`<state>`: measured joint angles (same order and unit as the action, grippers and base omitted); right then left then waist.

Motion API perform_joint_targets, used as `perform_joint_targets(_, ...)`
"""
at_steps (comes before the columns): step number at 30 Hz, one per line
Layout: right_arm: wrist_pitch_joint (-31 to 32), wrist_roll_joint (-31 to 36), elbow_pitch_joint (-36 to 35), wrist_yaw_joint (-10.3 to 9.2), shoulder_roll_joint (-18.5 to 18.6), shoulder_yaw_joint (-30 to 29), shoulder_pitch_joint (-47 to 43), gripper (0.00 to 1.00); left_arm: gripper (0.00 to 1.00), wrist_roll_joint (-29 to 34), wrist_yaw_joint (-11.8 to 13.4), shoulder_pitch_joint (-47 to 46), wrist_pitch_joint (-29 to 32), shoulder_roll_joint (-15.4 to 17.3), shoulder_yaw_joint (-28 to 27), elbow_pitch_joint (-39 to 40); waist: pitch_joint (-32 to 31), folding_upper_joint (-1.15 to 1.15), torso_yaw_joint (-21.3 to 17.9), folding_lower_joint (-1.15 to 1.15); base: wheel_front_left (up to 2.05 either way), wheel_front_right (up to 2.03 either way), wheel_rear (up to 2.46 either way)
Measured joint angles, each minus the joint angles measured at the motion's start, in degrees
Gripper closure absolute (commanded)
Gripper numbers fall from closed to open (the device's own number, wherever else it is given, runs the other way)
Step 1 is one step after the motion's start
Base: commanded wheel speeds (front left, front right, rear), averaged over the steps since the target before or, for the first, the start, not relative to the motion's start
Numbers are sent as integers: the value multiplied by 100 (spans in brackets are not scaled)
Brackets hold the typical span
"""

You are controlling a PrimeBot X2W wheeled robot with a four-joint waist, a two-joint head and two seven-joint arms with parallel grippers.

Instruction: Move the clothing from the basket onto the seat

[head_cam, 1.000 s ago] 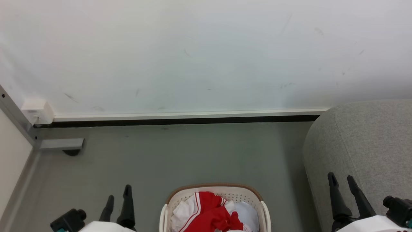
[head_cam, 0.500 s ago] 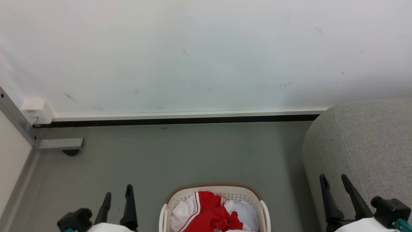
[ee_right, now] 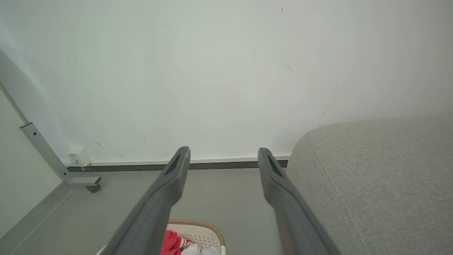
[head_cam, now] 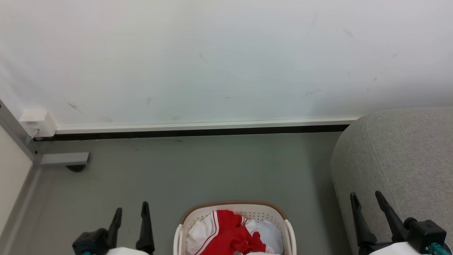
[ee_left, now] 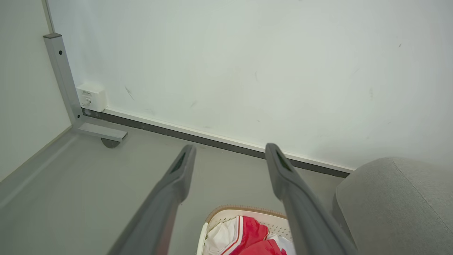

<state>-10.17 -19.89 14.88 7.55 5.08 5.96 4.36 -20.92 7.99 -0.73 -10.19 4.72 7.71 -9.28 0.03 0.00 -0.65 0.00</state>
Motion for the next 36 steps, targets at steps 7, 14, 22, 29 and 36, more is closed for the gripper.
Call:
perform_joint_targets(7,-100,224,8,0,-66,-112,-12,0,0,341,64,54,-99,23,43,27,0,0,-10,0,0,0,0)
perform_joint_targets(14,-183,337,110,0,-126,-118,-31,0,0,653,85,74,-178,24,54,32,1,0,-8,0,0,0,0)
perform_joint_targets(22,-277,599,216,0,-130,-93,-37,0,0,1018,98,108,-257,22,42,41,-15,0,-7,0,0,0,0)
perform_joint_targets(29,-350,767,229,0,-135,-80,-37,0,0,1336,114,138,-346,12,49,59,-13,0,-23,0,0,0,0)
perform_joint_targets(36,-412,822,293,0,-147,-48,-37,0,0,1494,56,165,-414,-26,27,46,6,0,-37,0,0,0,0)
